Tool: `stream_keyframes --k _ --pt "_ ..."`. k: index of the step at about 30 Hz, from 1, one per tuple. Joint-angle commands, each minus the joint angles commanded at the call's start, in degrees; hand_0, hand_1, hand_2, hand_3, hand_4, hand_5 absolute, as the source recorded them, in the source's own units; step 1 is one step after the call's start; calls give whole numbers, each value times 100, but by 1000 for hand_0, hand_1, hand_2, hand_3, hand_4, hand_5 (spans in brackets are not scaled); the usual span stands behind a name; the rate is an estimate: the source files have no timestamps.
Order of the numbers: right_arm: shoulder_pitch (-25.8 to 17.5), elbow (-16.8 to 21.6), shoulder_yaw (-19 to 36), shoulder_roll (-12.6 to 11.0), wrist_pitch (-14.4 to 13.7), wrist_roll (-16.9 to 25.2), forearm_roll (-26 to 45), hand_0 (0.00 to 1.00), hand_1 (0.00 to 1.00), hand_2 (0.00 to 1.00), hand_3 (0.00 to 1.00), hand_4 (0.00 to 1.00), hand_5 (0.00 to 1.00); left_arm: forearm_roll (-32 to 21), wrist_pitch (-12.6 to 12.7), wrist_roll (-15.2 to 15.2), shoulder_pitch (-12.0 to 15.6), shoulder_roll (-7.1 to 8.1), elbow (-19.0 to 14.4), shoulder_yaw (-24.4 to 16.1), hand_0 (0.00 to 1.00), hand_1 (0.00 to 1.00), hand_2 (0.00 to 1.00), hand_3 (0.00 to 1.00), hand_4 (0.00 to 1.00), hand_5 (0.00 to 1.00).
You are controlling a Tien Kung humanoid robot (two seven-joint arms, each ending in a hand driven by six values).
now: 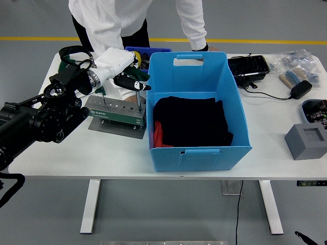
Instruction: Lift tool from toolbox,place it in box,lift tool from toolbox,place it in box
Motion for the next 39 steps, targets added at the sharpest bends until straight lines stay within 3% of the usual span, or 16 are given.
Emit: stream_keyframes --k 2,17,39 --pt "6 1 2 -1 -4 4 -3 669 686 745 590 848 704 -64 30 -11 -12 -19 23 12 259 106 132 166 998 819" --pt "4 14 6 -16 -14 17 -34 668 685 740 587 845 701 -652 152 -99 -134 -181 441 349 230 72 102 115 998 852" --pt "-28 21 52 -11 -24 14 -122 666 682 739 584 840 698 -827 213 23 -77 -240 481 535 156 2 22 42 998 860"
